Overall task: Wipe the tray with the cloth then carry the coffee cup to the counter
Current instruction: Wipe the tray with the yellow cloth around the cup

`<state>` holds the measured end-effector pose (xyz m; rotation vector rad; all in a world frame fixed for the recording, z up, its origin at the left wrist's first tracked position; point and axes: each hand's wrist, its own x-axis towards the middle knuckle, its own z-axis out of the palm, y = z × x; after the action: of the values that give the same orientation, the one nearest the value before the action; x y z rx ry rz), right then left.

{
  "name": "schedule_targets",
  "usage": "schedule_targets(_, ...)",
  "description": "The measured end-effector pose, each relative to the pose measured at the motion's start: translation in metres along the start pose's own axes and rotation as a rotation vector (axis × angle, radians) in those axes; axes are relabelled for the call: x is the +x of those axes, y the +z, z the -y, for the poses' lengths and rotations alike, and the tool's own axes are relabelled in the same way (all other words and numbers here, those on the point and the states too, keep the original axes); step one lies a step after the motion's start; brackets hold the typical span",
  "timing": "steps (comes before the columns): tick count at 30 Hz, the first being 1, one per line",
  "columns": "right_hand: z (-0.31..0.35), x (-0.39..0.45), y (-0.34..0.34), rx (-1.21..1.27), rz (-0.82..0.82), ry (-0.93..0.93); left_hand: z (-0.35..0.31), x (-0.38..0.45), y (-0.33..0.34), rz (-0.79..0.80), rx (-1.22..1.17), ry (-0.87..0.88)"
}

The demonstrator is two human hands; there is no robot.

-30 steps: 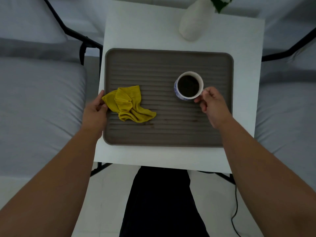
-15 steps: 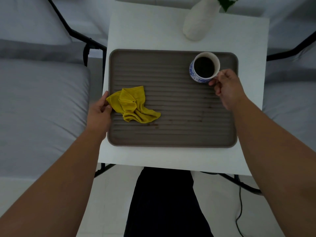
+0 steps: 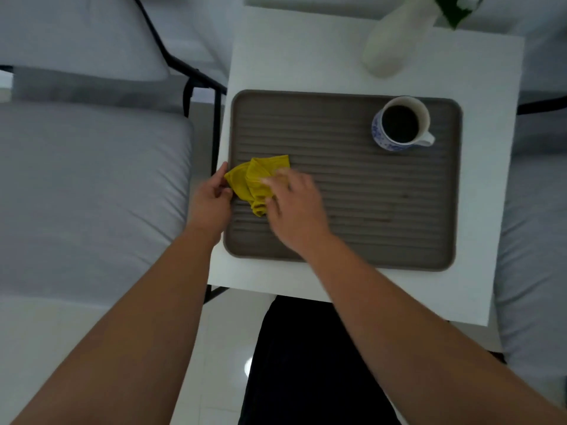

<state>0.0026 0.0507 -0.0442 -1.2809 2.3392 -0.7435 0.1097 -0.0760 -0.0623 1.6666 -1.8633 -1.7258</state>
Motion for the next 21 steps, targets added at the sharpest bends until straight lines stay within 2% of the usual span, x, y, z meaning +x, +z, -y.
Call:
schedule_targets(3, 0.021, 0.016, 0.026, -0.166, 0.283, 0.03, -0.003, 0.0, -0.006, 0.051, -0.002, -0.015)
schedule_targets(6, 0.009, 0.021, 0.033, -0.291, 0.364, -0.044, 0.001, 0.003, -0.011, 0.07, 0.028, 0.008)
schedule_targets(9, -0.022, 0.008, 0.023, -0.39, 0.293, -0.089, 0.005, 0.007, -0.012, 0.068, 0.022, -0.002)
schedule_targets(11, -0.046, -0.012, 0.011, -0.397, 0.184, 0.001, 0.007, 0.009, -0.013, 0.071, 0.017, -0.008)
schedule_targets(15, -0.079, -0.051, -0.017, -0.409, 0.07, 0.255, 0.006, 0.007, -0.014, 0.092, 0.023, -0.005)
schedule_targets(18, -0.061, -0.048, -0.008, -0.411, 0.04, 0.461, 0.005, 0.007, -0.015, 0.093, 0.026, -0.013)
schedule_targets(19, -0.049, -0.041, 0.001, -0.428, 0.039, 0.479, 0.005, 0.007, -0.016, 0.093, 0.022, -0.015)
schedule_targets(21, -0.024, -0.024, 0.018, -0.449, 0.06, 0.398, 0.006, 0.006, -0.016, 0.099, 0.007, -0.011)
